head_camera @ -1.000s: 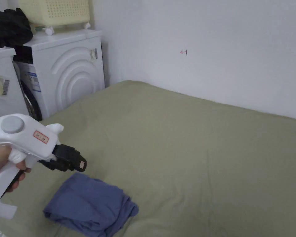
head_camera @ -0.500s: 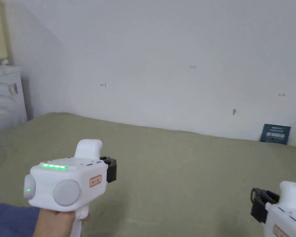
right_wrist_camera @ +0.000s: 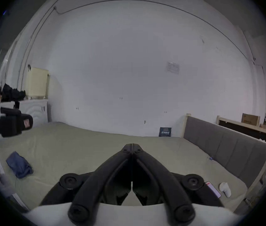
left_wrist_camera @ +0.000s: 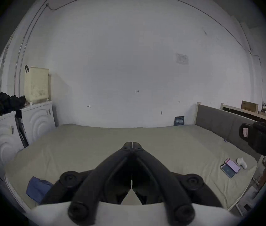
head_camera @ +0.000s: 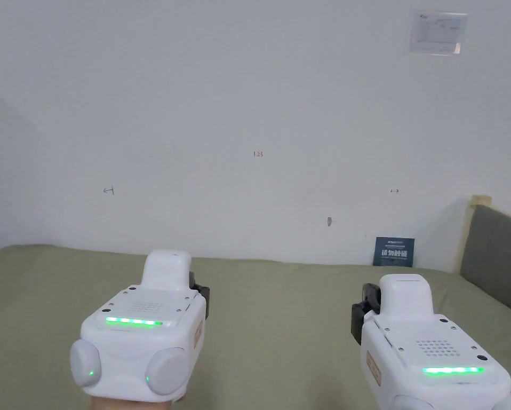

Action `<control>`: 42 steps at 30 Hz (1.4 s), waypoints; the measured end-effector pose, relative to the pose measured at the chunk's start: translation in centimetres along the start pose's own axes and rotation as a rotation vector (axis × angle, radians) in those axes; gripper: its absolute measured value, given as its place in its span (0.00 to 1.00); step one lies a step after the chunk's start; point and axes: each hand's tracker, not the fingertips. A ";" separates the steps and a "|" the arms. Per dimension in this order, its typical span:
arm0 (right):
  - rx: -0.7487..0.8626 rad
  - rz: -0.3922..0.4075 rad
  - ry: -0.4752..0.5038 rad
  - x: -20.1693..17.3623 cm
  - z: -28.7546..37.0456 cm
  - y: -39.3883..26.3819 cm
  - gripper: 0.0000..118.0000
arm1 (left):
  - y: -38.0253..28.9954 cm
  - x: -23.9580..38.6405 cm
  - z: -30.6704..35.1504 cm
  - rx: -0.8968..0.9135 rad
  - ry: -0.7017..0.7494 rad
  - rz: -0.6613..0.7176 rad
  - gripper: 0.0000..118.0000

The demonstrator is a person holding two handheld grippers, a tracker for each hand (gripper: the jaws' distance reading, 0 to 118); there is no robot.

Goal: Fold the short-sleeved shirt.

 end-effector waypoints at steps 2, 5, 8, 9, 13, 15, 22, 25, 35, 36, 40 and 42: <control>0.003 0.005 0.000 0.0 0.0 -0.1 0.00 | 0.1 0.0 0.0 -0.003 0.007 -0.008 0.00; 0.000 -0.002 0.001 -0.1 -0.1 -0.3 0.00 | 0.0 0.2 0.1 0.007 0.022 -0.047 0.00; -0.007 0.004 0.004 -0.1 -0.2 -0.5 0.00 | 0.1 0.2 0.2 0.014 0.023 -0.051 0.00; -0.008 0.005 0.009 -0.1 -0.2 -0.5 0.00 | 0.1 0.1 0.2 0.012 0.026 -0.045 0.00; 0.002 0.008 0.001 -0.2 -0.2 -0.5 0.71 | 0.0 -0.4 -0.2 0.005 0.045 -0.034 0.46; -0.017 -0.001 -0.015 -0.3 -0.6 -0.3 0.98 | -0.1 -0.6 -0.5 0.032 0.119 -0.034 1.00; 0.014 -0.024 -0.007 0.0 -0.5 0.2 1.00 | 0.0 -1.2 -0.3 0.036 0.116 -0.039 1.00; 0.018 -0.009 -0.009 -0.2 0.0 0.0 1.00 | 0.2 -1.1 -0.2 0.046 0.125 -0.046 1.00; 0.025 -0.009 -0.012 0.1 0.3 0.2 1.00 | 0.1 -1.3 0.6 0.051 0.103 -0.045 1.00; 0.027 -0.008 -0.010 0.1 0.3 0.2 1.00 | 0.1 -1.2 0.7 0.054 0.101 -0.048 1.00; 0.031 -0.010 -0.005 0.0 0.4 0.3 1.00 | 0.0 -1.2 0.9 0.059 0.095 -0.056 1.00; 0.026 -0.006 -0.002 -0.2 0.3 0.2 1.00 | 0.0 -1.4 0.8 0.049 0.091 -0.052 1.00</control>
